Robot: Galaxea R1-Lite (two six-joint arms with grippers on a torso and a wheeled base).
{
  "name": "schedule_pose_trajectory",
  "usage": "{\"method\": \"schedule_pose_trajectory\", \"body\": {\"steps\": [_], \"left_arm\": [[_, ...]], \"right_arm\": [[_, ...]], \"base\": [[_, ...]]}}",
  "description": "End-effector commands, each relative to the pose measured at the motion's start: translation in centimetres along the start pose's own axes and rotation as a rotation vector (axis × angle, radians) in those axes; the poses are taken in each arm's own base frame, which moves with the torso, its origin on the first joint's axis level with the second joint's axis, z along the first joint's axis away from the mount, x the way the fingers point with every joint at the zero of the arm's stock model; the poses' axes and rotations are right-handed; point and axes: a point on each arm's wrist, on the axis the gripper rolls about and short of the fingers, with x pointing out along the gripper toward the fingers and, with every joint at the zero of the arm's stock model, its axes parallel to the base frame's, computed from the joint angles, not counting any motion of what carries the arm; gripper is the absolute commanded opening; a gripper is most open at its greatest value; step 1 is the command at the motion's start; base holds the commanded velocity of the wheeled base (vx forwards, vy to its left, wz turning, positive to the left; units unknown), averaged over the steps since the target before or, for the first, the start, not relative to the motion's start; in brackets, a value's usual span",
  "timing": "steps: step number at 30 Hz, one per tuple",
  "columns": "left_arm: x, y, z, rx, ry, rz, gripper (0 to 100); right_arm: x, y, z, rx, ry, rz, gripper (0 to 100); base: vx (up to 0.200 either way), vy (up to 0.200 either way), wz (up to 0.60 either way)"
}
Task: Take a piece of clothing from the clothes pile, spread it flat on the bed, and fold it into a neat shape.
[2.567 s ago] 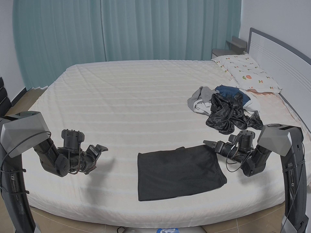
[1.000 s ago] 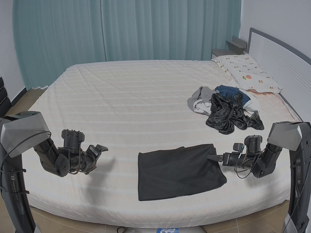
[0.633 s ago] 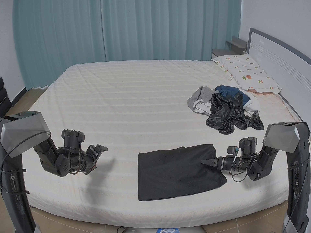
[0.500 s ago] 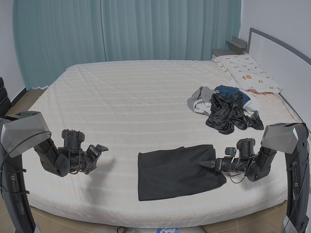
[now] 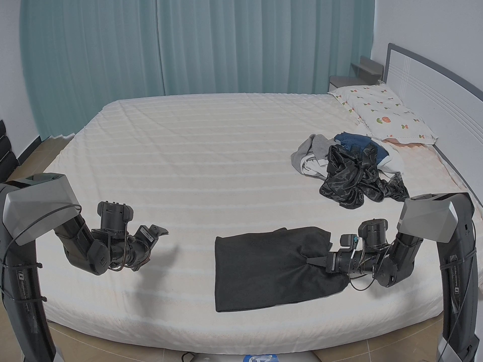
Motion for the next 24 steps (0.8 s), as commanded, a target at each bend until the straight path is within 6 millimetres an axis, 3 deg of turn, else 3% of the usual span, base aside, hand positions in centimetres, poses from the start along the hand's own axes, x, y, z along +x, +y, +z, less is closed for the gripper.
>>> {"method": "schedule_pose_trajectory", "body": {"steps": [1,12,17,24], "left_arm": [[0.0,0.1,-0.1,-0.001,0.002,0.003,100],[0.0,0.0,0.0,-0.002,0.002,0.001,100],[0.0,0.0,0.0,-0.003,0.001,0.0,100],[0.0,0.0,0.0,-0.004,0.002,0.001,100]], "right_arm": [[-0.5,0.0,0.3,0.004,-0.01,0.003,0],[-3.0,-0.6,1.6,0.073,-0.03,0.056,0],[-3.2,-0.5,1.5,0.078,-0.02,0.074,0],[-3.6,-0.9,1.4,0.089,-0.021,0.066,0]], "base": [[0.0,0.0,0.0],[0.0,0.0,0.0],[0.0,0.0,0.0],[0.0,-0.2,0.0]]}}
